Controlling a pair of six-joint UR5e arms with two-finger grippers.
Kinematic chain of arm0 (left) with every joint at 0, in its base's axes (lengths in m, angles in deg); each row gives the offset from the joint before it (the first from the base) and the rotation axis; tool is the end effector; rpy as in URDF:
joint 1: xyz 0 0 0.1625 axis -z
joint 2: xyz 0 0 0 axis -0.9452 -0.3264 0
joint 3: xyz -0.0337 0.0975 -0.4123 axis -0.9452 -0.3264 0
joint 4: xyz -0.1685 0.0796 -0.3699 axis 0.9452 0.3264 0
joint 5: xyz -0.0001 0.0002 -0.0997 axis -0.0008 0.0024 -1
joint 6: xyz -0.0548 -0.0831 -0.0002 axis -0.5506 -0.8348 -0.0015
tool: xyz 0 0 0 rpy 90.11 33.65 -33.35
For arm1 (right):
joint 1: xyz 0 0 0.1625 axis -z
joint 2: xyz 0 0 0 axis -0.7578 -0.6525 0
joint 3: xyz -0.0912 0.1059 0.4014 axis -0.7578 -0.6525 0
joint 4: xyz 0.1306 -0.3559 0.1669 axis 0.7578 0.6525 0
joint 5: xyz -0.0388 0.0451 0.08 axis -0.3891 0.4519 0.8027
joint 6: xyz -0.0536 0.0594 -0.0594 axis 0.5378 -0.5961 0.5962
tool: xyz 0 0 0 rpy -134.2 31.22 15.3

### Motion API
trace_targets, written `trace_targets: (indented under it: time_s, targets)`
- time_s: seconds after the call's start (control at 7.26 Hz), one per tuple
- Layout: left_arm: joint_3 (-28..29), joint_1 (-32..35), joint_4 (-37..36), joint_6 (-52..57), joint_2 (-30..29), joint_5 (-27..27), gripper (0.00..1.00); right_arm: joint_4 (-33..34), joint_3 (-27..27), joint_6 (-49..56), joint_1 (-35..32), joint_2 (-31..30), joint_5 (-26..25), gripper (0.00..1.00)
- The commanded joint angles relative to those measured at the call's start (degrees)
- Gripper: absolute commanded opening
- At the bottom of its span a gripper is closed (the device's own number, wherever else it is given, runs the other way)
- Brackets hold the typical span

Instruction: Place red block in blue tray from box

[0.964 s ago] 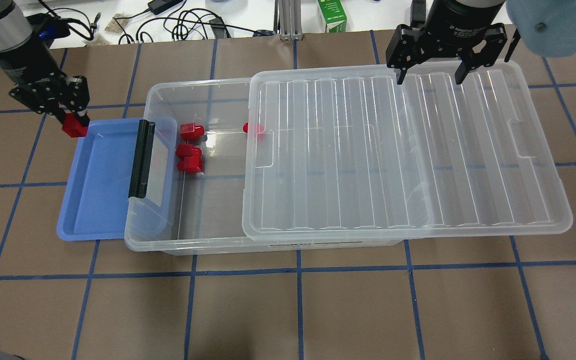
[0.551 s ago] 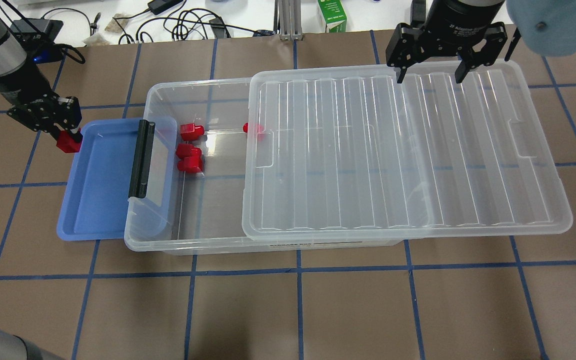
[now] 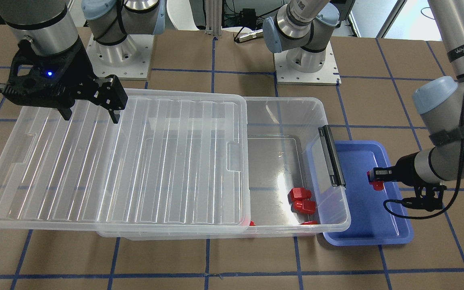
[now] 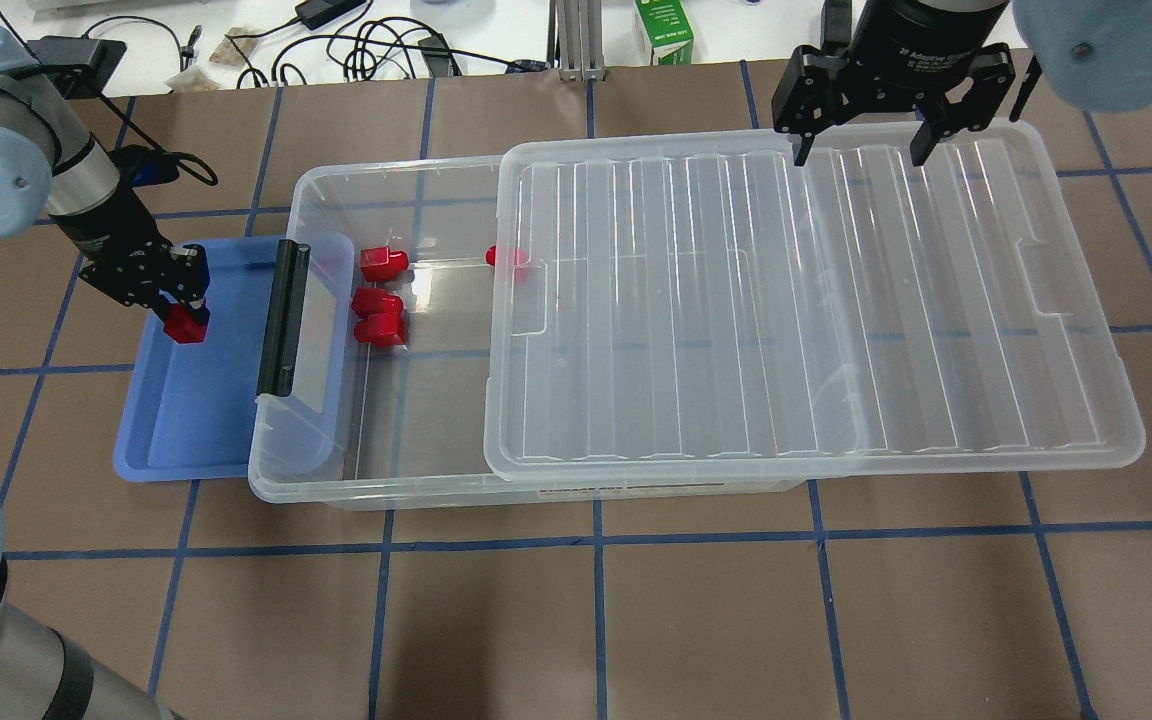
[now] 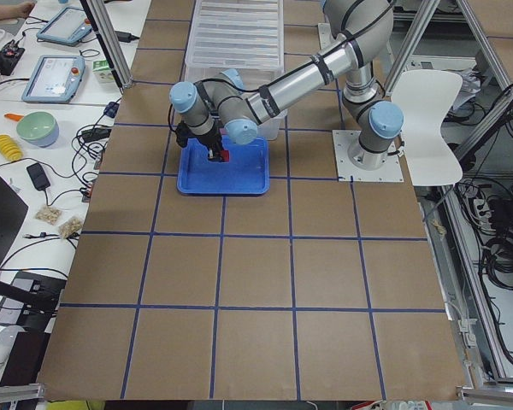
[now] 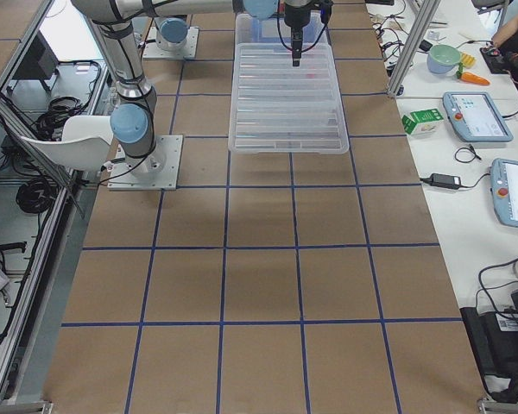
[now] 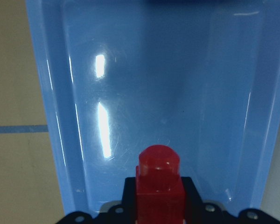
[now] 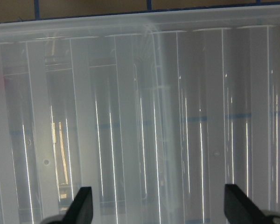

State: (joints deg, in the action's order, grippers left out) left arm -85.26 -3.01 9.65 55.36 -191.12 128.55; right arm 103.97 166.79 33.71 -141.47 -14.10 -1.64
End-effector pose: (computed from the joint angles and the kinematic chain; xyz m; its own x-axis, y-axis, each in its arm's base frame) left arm 0.1041 -0.6073 0.2533 -0.9960 -0.0135 0.0879 0.0103 0.9642 0.2648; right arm 0.1528 -0.5317 0.5092 -0.9981 0.0618 0.0019 0.0614 0.9947 -0.0821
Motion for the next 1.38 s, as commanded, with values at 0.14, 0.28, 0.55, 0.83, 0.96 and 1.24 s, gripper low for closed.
trace_targets:
  time_s: [0.14,0.28,0.55,0.83,0.96,1.24]
  targets:
    - [-1.4,0.0,-3.9,0.4,-4.3,-0.1,0.0,-0.1,0.2,0.0,-0.1,-0.1,0.0,1.0]
    - [-1.3,0.1,-4.7,0.1,-5.5,-0.1,0.0,0.0,0.2,0.0,-0.1,-0.1,0.1,1.0]
    - [-1.5,0.1,-5.3,0.0,-5.9,-0.2,0.0,0.0,0.2,-0.1,-0.1,-0.1,0.1,1.0]
    - [-1.5,0.1,-5.3,-0.1,-6.6,-0.3,0.09,0.0,0.1,-0.2,-0.1,-0.1,0.2,1.0]
    - [-1.5,0.1,-5.3,-0.1,-6.6,-0.2,0.33,0.1,0.1,0.2,-0.1,0.0,0.2,1.0]
    - [-1.4,0.1,-5.0,-0.1,-6.0,-0.1,1.0,-0.2,-0.2,9.0,5.5,0.1,0.4,1.0]
